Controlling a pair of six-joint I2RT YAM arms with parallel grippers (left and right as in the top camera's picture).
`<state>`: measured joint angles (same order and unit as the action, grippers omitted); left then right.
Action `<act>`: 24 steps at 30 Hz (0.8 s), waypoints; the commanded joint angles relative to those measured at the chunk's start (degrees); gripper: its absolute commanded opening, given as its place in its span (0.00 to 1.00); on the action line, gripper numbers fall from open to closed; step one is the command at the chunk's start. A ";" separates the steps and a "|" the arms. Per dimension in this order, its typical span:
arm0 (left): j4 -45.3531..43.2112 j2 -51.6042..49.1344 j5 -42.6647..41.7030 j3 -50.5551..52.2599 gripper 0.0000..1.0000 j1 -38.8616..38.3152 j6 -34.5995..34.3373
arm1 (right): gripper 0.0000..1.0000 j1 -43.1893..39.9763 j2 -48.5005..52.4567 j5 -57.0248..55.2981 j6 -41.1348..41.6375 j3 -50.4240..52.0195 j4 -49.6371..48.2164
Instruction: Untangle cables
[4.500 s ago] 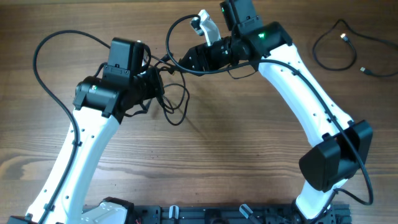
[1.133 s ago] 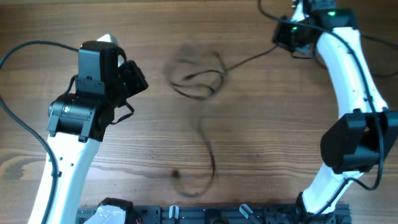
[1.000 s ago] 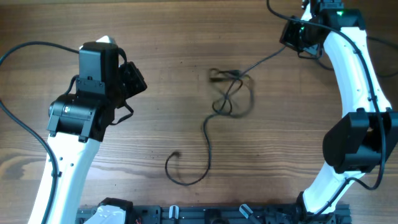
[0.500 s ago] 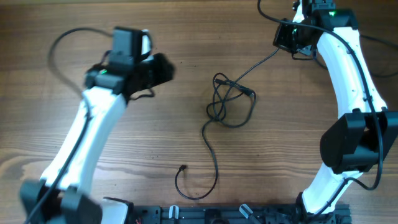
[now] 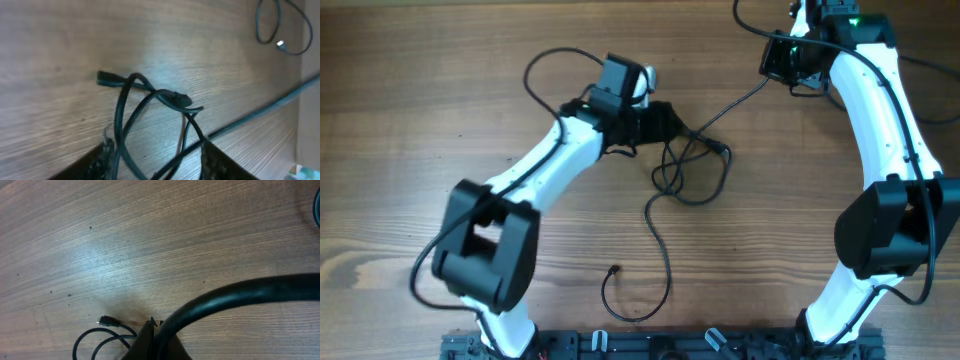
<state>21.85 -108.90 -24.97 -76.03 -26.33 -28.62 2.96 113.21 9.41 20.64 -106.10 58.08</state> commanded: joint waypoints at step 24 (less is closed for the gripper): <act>-1.40 6.10 10.36 -0.50 0.04 6.29 -1.88 | 0.04 0.07 0.85 0.00 -1.20 0.66 0.00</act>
<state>19.92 -113.38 -17.23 -75.99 -25.34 -30.76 2.96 113.21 9.39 20.64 -106.10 58.06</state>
